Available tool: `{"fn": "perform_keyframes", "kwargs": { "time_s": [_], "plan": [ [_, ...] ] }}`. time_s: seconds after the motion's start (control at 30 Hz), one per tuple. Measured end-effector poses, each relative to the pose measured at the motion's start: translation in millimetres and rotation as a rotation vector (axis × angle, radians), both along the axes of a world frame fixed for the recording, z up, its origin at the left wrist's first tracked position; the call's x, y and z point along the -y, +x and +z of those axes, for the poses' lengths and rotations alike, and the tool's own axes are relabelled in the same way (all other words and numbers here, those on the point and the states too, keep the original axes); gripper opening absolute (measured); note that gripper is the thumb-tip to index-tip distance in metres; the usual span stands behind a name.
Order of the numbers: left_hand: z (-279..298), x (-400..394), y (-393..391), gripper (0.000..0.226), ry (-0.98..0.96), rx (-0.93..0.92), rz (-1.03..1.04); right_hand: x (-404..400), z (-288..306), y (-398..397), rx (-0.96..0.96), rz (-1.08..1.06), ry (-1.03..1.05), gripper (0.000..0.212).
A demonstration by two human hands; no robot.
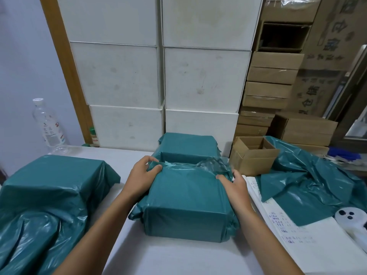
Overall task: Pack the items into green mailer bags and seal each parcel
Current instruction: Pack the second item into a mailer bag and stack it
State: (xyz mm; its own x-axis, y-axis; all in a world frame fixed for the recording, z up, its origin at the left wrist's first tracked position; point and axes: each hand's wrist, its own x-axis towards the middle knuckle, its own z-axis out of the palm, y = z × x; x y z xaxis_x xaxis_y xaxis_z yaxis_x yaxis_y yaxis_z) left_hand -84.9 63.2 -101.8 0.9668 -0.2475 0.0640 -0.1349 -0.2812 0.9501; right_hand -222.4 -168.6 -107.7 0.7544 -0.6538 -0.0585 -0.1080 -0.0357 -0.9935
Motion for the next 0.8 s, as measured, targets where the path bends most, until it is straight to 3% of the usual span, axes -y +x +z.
{"fn": "perform_keyframes", "kwargs": {
  "time_s": [0.1,0.2,0.27,0.37,0.43,0.53,0.63,0.73,0.8],
  "plan": [
    [-3,-2,-5,0.014,-0.036,-0.048,0.056,-3,-1,-6,-0.02,-0.037,0.113,0.017],
    [-12,-3,-9,0.018,-0.063,0.096,0.075,-6,-4,-8,0.024,-0.081,0.151,0.025],
    [-14,-6,-8,0.019,-0.008,0.351,0.07,-7,-3,-7,0.039,-0.086,0.145,0.027],
    [-17,-14,5,0.015,0.361,0.926,0.051,-7,-3,-6,0.038,-0.094,0.105,0.023],
    [-10,-18,6,0.031,0.483,1.103,-0.011,-9,-3,-8,0.063,-0.113,0.069,0.022],
    [20,-21,-5,0.05,0.414,1.032,-0.096,-10,-1,-10,0.073,-0.116,0.041,0.023],
    [52,-10,-31,0.05,0.333,0.606,-0.332,-10,-2,-10,0.077,-0.11,0.017,0.024],
    [47,9,-48,0.043,0.701,0.475,-0.482,-10,-1,-13,0.076,-0.115,0.01,0.024],
    [32,14,-49,0.052,0.804,0.439,-0.483,-8,-2,-15,0.04,-0.1,-0.02,0.024]
  ]
}}
